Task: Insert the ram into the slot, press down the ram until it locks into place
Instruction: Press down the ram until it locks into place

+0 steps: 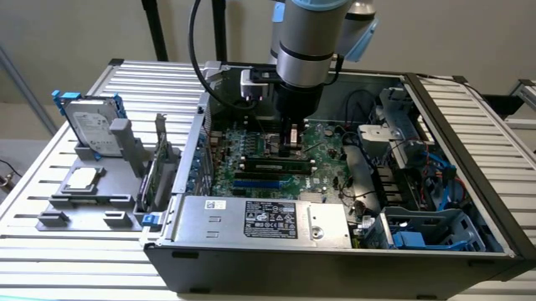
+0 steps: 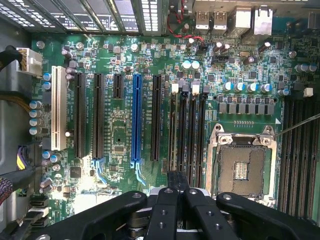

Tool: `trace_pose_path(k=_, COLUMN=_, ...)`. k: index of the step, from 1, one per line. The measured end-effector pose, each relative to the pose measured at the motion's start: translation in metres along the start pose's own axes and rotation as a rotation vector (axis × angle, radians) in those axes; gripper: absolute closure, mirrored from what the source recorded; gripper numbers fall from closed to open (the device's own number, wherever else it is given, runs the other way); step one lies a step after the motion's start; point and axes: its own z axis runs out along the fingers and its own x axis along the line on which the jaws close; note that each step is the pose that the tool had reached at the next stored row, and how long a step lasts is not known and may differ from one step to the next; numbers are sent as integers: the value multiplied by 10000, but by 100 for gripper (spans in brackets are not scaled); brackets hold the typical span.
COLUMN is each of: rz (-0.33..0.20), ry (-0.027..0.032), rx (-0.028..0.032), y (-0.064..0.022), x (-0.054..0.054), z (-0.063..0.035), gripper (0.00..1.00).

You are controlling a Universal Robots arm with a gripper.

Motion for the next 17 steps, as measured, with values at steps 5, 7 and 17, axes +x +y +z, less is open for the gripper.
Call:
trace_pose_path(k=5, rz=0, ry=0, rx=0, y=0, x=0, z=0, gripper=90)
trace_pose_path(k=7, rz=0, ry=1, rx=0, y=26, x=0, z=1, gripper=90)
trace_pose_path(k=17, rz=0, ry=16, rx=79, y=60, x=-10, z=246, gripper=90)
